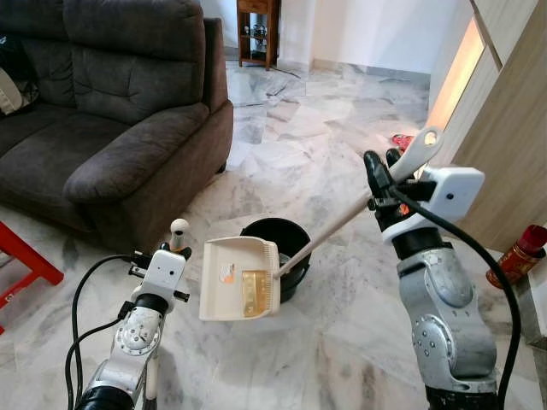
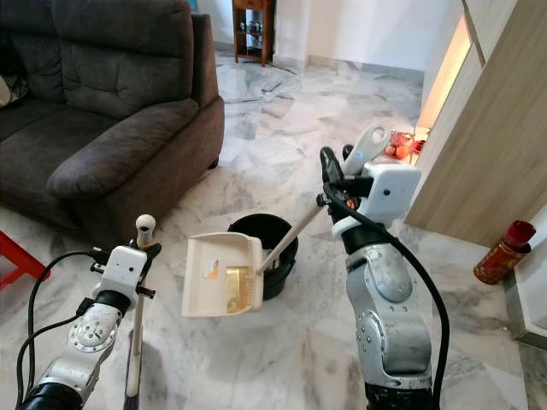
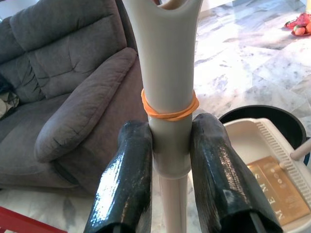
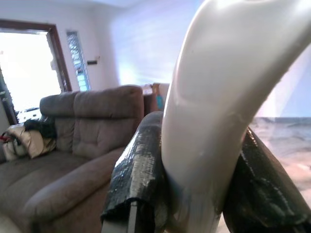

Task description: Sweep floor

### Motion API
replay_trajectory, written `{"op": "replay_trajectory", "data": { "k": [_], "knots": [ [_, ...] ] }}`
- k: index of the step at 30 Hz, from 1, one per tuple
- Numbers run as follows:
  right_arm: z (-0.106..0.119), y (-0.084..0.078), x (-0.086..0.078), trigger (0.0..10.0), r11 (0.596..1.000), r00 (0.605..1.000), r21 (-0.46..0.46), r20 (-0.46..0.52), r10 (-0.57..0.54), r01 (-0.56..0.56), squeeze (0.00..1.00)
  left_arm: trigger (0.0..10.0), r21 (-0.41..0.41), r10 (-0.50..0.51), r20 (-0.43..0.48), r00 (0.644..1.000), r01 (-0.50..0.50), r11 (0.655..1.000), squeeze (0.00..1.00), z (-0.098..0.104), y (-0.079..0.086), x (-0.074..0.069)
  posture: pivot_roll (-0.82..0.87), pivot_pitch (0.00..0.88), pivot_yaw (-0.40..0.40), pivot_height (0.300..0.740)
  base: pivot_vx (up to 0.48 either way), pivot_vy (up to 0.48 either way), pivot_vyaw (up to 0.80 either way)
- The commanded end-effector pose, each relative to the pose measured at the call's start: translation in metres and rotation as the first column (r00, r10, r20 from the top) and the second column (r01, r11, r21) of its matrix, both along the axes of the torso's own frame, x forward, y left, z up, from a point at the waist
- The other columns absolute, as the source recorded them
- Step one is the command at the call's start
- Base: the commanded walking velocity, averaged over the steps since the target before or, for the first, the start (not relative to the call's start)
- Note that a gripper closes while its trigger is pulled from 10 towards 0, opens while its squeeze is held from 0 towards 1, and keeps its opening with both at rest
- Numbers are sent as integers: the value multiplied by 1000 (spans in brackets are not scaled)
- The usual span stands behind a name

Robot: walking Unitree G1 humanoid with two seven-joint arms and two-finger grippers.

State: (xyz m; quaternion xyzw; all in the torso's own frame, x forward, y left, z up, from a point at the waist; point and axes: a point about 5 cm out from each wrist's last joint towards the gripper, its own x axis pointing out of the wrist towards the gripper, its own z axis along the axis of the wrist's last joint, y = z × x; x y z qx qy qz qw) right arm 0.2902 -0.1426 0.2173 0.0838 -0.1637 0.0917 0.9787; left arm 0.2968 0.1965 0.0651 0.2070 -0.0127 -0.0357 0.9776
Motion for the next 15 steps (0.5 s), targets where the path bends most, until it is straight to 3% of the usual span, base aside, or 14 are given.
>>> {"op": "replay_trajectory", "data": {
  "k": [1, 9, 15],
  "knots": [
    [24, -1, 1, 10000, 998, 994, 52, 104, -30, 25, 0, 10000, 5, -12, 45, 999, 12, 1000, 0, 8, -2, 5, 49, 0, -15, 740, 0, 0, 0],
    [27, 23, 21, 10000, 993, 992, 112, 122, 8, -22, 0, 10000, -6, -24, 29, 999, 24, 1000, 0, 7, -8, 7, 68, 0, -14, 740, 0, 0, 0],
    [27, 25, 24, 10000, 993, 992, 112, 124, 19, -33, 0, 10000, -6, -24, 30, 999, 24, 1000, 0, 7, -9, 7, 71, 0, -16, 740, 0, 0, 0]
  ]
}}
